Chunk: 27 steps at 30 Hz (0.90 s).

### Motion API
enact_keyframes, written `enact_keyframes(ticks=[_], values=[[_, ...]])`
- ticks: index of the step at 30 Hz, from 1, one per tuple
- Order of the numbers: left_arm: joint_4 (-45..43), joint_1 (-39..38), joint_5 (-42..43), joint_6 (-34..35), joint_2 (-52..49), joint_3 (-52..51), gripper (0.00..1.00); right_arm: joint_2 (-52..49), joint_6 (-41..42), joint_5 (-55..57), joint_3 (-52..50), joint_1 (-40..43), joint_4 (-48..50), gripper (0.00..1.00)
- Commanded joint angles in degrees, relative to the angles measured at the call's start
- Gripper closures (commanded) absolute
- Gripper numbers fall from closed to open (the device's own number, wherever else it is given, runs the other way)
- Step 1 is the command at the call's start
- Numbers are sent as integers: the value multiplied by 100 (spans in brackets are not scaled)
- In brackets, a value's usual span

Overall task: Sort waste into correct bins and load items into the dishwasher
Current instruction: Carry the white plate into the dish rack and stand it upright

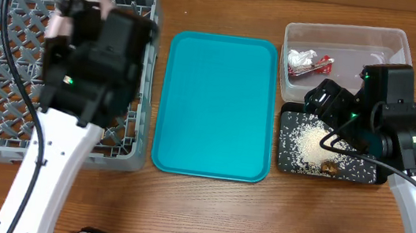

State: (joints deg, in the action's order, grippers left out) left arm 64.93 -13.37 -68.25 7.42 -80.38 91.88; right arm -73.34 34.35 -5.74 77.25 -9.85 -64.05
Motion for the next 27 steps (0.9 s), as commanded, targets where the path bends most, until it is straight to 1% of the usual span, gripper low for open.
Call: enact_keyframes(ticks=[1, 3, 4, 5, 6, 9, 12, 13, 14, 18, 25, 27], values=[[-203, 664, -785, -717, -111, 11, 96, 122, 17, 11, 72, 7, 35, 0], [-361, 1043, -391, -717, -173, 11, 96, 122, 15, 11, 72, 7, 48, 0], [-446, 1373, 33, -669, -236, 11, 96, 122, 15, 11, 72, 7, 48, 0], [-570, 1687, 199, -592, -315, 11, 96, 122, 17, 11, 72, 7, 48, 0], [-671, 1836, 210, -597, -367, 11, 96, 122, 17, 11, 72, 7, 48, 0], [-920, 2181, 367, -619, -568, 11, 96, 122, 15, 11, 72, 7, 48, 0], [-916, 2393, 1027, -616, -831, 11, 96, 122, 17, 11, 72, 7, 57, 0], [-857, 2437, 1126, -612, -944, 9, 96, 122, 17, 11, 72, 7, 70, 0], [-822, 2468, 1084, -616, -1064, 9, 96, 122, 17, 11, 72, 7, 72, 0], [-953, 2586, 378, -612, -1530, 9, 96, 122, 17, 11, 72, 7, 50, 0], [-990, 2686, 295, -616, -2070, 9, 96, 122, 17, 9, 72, 7, 48, 0], [-997, 2693, 116, -616, -2140, 9, 96, 122, 17, 9, 72, 7, 44, 0]])
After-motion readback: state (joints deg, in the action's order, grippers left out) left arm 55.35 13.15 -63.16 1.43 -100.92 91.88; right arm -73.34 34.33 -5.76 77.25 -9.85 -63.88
